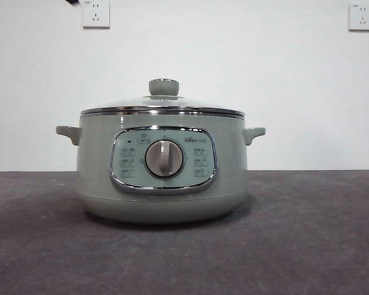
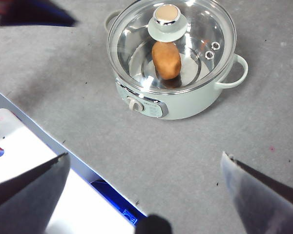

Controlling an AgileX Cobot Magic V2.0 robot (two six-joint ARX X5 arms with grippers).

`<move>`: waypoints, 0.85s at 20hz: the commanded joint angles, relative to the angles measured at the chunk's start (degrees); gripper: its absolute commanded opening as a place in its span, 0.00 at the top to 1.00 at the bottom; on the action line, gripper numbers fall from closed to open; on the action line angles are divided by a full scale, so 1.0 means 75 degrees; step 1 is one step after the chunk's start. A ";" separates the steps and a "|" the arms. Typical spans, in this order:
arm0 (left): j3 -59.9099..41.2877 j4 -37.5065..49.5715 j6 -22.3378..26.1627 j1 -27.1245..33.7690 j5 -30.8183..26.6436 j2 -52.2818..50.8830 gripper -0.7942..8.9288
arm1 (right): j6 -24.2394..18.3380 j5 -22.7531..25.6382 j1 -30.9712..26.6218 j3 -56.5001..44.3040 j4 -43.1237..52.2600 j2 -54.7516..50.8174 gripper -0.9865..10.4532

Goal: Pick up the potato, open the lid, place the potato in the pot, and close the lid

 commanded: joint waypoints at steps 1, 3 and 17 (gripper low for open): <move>-0.0038 -0.0460 -0.0114 -0.0026 0.0017 -0.0332 0.27 | -0.0146 0.0000 0.0009 -0.0055 -0.0184 0.0073 0.33; -0.0064 -0.0833 -0.0105 -0.0090 0.0020 -0.0586 0.93 | -0.0402 -0.0003 0.0009 -0.0055 -0.0184 0.0090 0.92; -0.0055 -0.0831 -0.0192 -0.0108 -0.0003 -0.1236 0.92 | -0.0192 0.0682 0.0009 -0.0041 -0.0181 0.0140 0.91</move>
